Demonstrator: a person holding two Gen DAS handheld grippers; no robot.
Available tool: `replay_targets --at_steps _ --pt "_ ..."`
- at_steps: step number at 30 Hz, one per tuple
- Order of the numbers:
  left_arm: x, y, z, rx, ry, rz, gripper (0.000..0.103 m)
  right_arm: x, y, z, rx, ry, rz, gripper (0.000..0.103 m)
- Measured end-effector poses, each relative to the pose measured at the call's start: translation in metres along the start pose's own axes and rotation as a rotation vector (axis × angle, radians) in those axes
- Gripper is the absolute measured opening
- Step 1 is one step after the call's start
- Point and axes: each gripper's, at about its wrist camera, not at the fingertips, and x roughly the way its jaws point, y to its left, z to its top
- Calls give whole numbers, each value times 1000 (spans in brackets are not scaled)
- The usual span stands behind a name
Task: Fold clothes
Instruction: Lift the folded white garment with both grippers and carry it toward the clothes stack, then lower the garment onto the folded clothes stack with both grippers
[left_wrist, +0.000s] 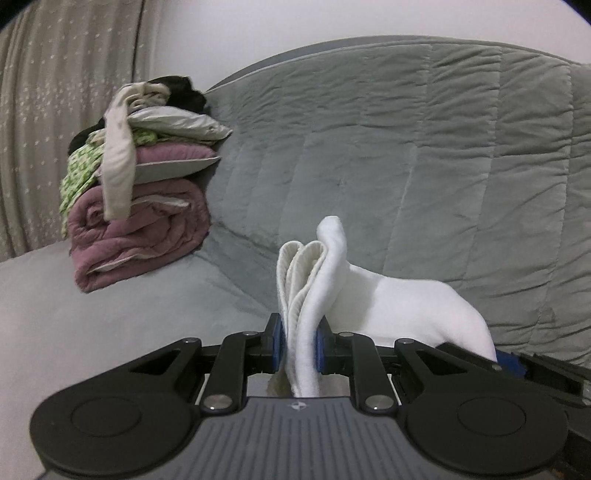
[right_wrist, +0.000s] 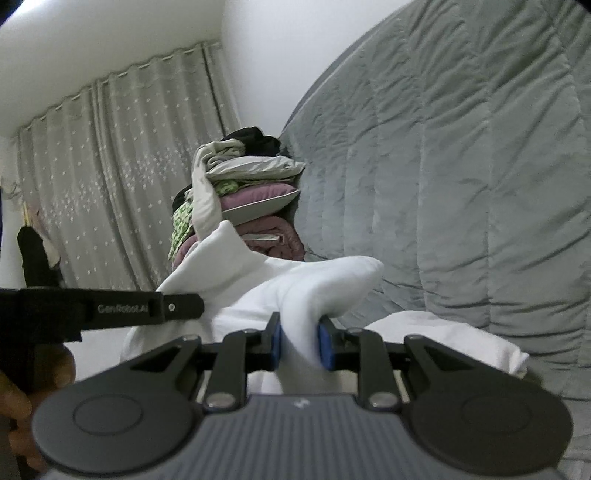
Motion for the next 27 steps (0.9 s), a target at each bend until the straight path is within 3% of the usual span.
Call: replay_targets --at_steps 8,15,23,27 --pt "44 -28 18 19 39 -136 16 -2 -45 12 141 -41 -49 19" --pt "91 -51 25 57 110 -232 16 9 -87 2 301 -38 -132 19" --pt "150 -55 6 93 227 -254 16 43 -116 -19 425 32 -211 19" --pt "167 -46 -4 61 238 -256 25 55 -123 -31 440 84 -220 21"
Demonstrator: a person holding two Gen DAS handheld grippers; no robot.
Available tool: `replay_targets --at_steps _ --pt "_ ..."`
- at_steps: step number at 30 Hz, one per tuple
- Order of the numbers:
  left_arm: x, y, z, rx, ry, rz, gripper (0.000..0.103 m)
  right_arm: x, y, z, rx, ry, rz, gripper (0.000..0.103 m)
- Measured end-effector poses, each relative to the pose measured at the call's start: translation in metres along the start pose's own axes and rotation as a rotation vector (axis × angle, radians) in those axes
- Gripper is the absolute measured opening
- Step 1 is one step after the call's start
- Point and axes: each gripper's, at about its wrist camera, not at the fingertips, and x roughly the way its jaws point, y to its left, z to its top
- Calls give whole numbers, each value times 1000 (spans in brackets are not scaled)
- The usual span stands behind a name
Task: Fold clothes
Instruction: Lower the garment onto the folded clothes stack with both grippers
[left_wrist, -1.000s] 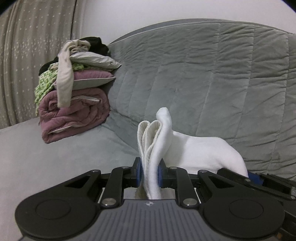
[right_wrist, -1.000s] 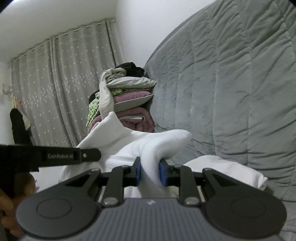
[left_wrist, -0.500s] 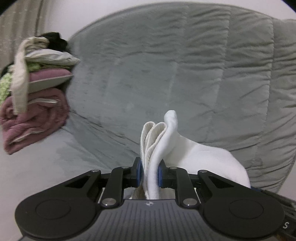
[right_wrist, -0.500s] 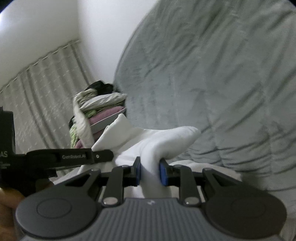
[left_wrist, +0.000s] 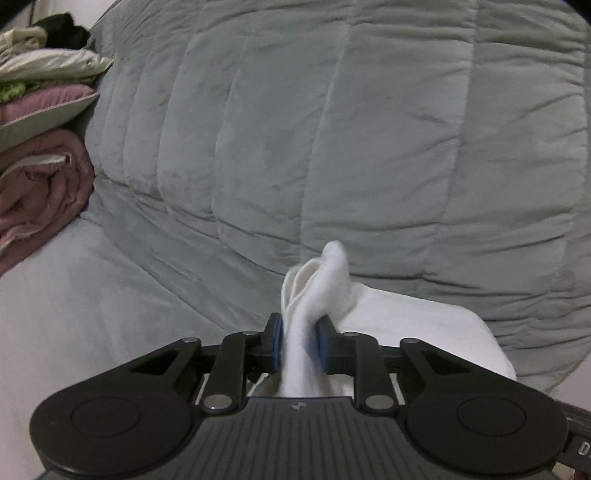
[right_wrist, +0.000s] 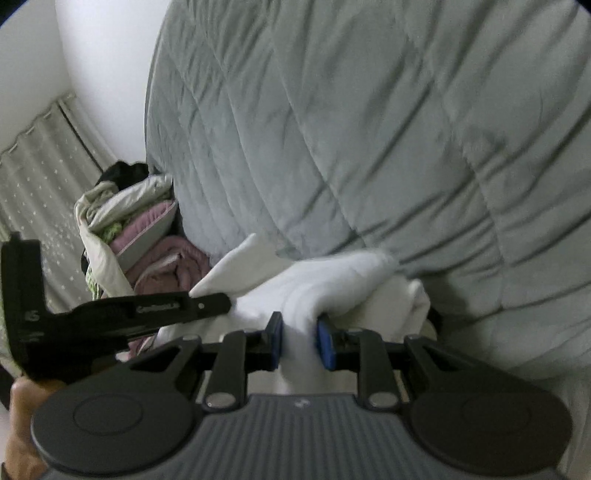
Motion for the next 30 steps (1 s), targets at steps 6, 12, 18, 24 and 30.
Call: replay_targets --at_steps 6,12,18,24,30 --pt "-2 6 2 -15 -55 -19 31 0 -7 -2 12 -1 -34 26" --pt "-11 14 9 -42 -96 9 34 -14 -13 -1 47 -71 -16 25" --pt "-32 -8 9 82 -179 34 33 -15 1 15 -94 -190 15 22" --pt "-7 -20 4 121 -120 8 33 23 0 10 -132 -81 25 20" --pt "30 -1 2 48 -30 16 26 36 5 0 -178 -57 -71 17"
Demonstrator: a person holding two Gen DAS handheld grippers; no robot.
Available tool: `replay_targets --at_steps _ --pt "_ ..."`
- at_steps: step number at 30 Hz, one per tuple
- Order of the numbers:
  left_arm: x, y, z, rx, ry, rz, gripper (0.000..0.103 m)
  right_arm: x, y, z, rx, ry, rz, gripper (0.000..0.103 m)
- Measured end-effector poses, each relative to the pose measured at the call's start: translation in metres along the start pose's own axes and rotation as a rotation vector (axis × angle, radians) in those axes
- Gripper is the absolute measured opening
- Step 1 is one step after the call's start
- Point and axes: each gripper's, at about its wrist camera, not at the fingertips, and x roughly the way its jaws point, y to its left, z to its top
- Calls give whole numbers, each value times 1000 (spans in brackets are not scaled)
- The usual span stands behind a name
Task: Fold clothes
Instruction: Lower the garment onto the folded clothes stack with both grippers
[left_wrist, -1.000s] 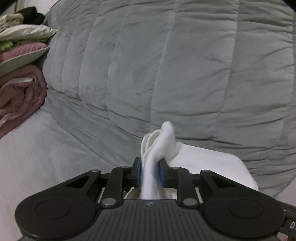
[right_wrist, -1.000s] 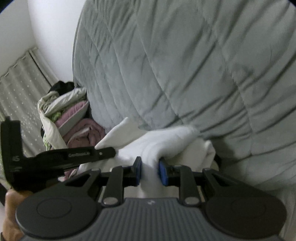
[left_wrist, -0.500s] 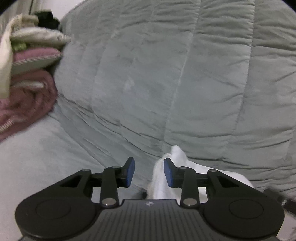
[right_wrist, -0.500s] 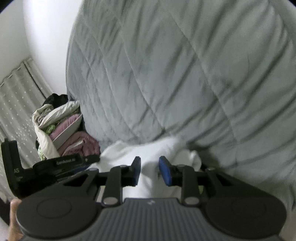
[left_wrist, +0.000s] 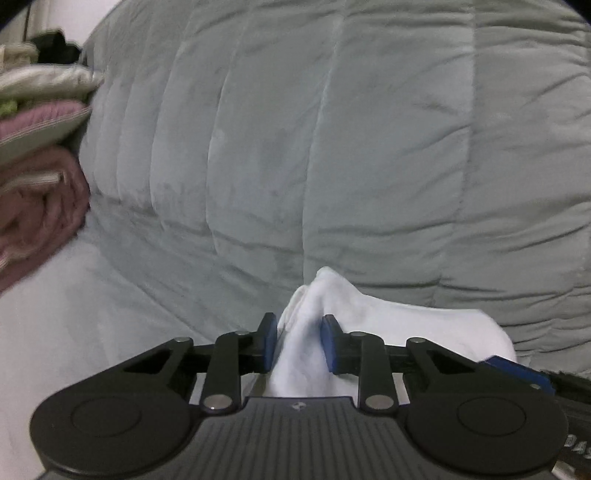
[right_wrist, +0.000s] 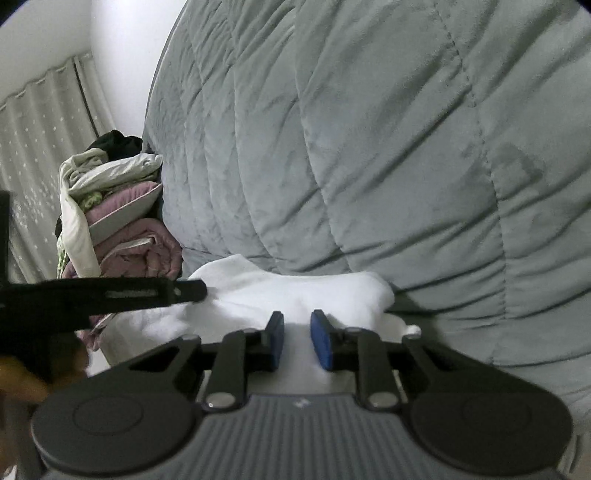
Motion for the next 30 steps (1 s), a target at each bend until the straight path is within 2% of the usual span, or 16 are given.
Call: replay_targets --at_steps 3,9,12,14,18,21,25,30 --pt "5 8 0 -46 5 -27 26 -1 -5 0 57 26 13 17" --pt "5 14 -5 -95 12 -48 28 -15 -2 -8 18 24 -20 17" --pt "-8 19 2 -132 -18 -50 28 -23 -2 -9 19 18 -15 18" --pt "-23 17 4 -105 -58 -31 27 -31 -3 -9 26 -3 0 22" --pt "-51 4 -4 -22 -130 -23 27 -48 4 -13 -53 -43 46 24" --pt "-55 -2 -15 -8 -128 -22 27 -53 12 -18 -94 -38 52 24" --pt "-50 -10 -28 70 -119 45 27 -58 23 -23 -169 -49 31 25" --pt "-43 6 -33 21 -110 30 28 -68 26 -28 -224 -31 98 26"
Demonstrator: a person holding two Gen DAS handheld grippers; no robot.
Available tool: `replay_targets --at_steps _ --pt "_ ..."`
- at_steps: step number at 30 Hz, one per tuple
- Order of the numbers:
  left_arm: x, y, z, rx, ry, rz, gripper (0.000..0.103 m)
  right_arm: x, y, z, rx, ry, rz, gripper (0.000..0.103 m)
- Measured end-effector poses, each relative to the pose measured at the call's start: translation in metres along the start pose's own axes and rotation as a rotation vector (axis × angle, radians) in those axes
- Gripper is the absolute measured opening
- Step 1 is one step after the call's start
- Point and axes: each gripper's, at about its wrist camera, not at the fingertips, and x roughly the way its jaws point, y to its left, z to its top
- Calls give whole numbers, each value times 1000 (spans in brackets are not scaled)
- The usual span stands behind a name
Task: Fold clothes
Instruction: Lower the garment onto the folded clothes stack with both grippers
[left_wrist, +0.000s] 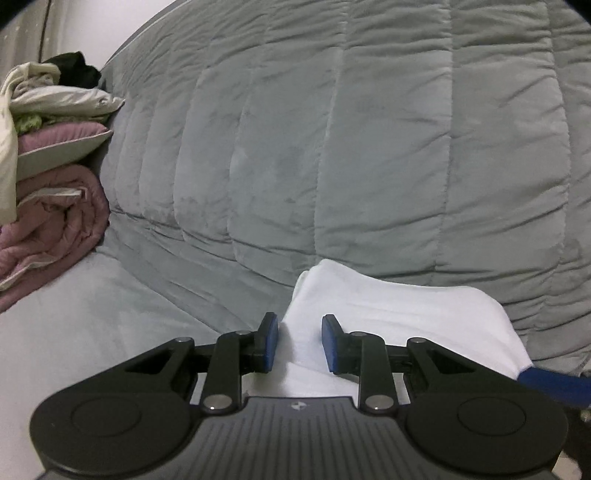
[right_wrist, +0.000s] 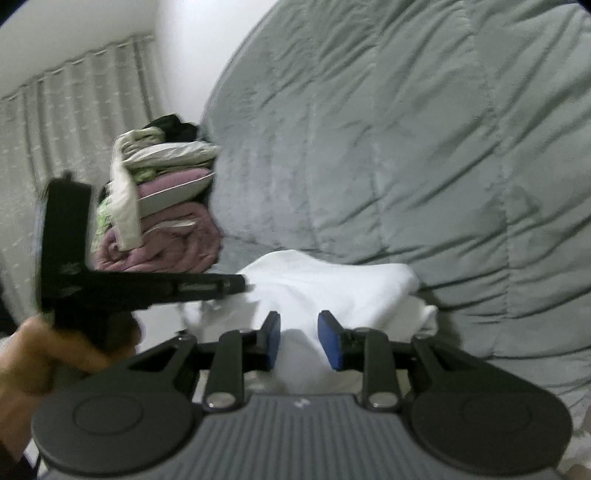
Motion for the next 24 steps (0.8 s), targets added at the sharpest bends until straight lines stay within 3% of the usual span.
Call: replay_targets --at_steps 7,13,24 --pt "-12 7 -4 -36 -17 9 30 1 4 -4 -21 42 10 26" --pt "-34 1 -9 -12 -61 12 29 -9 7 -3 -20 9 57 28" --pt "-38 16 -21 -46 -47 6 30 -9 18 -6 -49 57 82 29"
